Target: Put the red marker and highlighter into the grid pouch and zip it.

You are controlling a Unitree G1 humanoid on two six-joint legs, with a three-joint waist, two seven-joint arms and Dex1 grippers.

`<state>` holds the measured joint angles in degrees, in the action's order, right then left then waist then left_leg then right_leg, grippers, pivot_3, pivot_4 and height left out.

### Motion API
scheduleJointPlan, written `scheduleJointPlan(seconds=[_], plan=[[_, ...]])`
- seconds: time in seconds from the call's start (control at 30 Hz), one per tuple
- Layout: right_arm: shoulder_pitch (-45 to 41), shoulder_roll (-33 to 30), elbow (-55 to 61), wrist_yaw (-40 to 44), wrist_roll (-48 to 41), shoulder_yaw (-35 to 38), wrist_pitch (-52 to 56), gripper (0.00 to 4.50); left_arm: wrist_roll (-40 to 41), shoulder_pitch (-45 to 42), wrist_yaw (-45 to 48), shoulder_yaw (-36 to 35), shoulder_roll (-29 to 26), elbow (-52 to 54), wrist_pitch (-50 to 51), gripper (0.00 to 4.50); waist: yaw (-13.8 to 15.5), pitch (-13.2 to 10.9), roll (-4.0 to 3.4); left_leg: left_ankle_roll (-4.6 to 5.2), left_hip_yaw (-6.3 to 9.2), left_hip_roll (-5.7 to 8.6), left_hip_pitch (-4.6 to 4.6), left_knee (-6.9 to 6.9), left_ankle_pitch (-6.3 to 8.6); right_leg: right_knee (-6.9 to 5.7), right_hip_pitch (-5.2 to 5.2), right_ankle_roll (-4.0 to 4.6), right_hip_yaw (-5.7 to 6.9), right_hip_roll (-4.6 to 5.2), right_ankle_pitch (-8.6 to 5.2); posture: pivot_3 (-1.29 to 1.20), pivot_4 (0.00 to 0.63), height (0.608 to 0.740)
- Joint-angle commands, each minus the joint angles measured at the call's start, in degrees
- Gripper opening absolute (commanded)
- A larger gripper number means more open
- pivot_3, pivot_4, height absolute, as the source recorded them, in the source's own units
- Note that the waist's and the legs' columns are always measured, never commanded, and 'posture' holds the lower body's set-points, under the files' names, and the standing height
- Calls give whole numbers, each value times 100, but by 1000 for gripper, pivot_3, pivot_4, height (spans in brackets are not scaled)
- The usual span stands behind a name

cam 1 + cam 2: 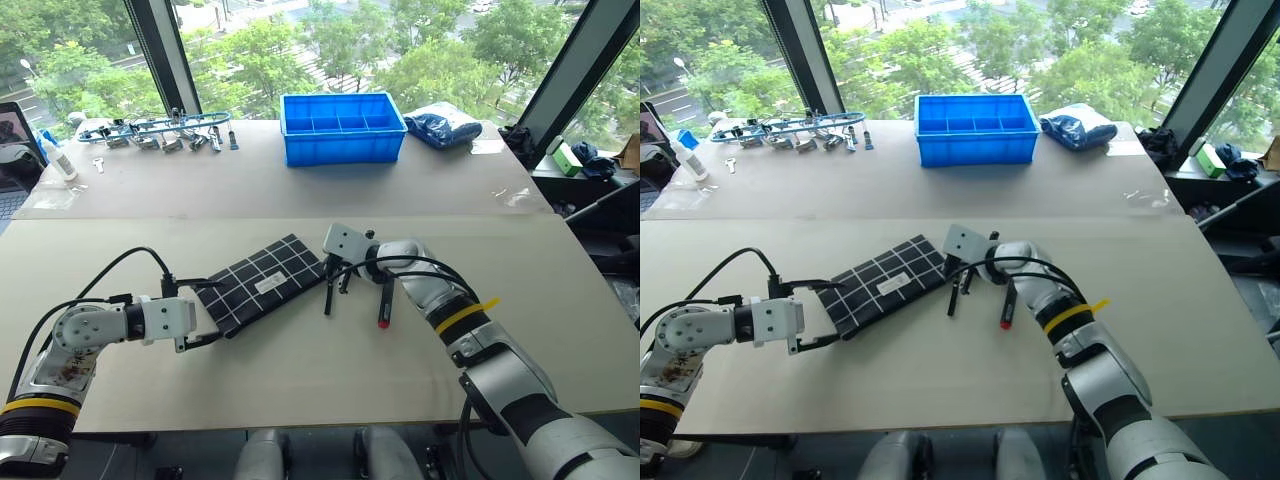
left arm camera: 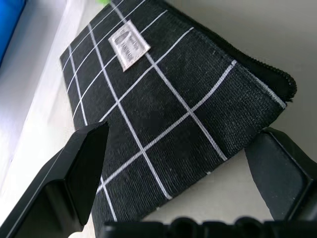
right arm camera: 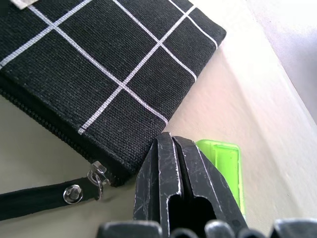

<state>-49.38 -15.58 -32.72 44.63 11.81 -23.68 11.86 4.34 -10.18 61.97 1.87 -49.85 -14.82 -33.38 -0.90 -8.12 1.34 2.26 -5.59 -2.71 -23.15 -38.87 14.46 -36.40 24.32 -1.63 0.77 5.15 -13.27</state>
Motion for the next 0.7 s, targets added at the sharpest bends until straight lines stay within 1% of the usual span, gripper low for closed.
scheduleJointPlan(seconds=[0.03, 0.17, 0.43, 0.5, 0.6, 0.7], plan=[[86, -28, -217, -31, 99, 18, 83, 37, -175, 10, -28, 83, -77, 130, -156, 4500, 1, 1, 0, 0, 0, 0, 1, 0, 0, -2, 0, 0, -1, 0, 0, 0, 150, 740], [74, -24, -248, -63, 105, 54, 93, 37, -410, -64, -238, 119, -10, 20, -277, 4500, 6, 2, -1, 0, 0, 0, 4, 0, 0, -6, -2, 1, -2, 1, -1, 0, 150, 740], [67, -21, -199, -8, 42, 131, 133, 37, -434, 33, -396, 76, -84, -33, -66, 4500, 20, 2, -1, 0, 0, 1, 10, -3, -1, -25, -2, 4, -4, 4, -3, 0, 150, 740], [54, 12, 4, 239, -263, 318, 282, 37, -400, 59, -402, 27, -140, -102, -25, 4500, 21, 1, -1, 0, 1, 0, 11, -3, -1, -26, -1, 4, -4, 4, -3, 0, 150, 740], [128, -101, 756, 989, -826, 513, 513, 37, -318, 154, -389, -16, -195, -97, 28, 4500, 14, 1, -2, -1, 1, -1, 8, -2, -1, -27, 2, 5, -4, 3, -4, 0, 150, 740], [121, -176, 1047, 1178, -956, 573, 685, 37, -294, 205, -402, -9, -216, -92, 58, 4500, -3, -1, -6, 0, 4, -5, 1, -1, -1, -27, 10, 7, -4, 1, -5, 0, 150, 740]])
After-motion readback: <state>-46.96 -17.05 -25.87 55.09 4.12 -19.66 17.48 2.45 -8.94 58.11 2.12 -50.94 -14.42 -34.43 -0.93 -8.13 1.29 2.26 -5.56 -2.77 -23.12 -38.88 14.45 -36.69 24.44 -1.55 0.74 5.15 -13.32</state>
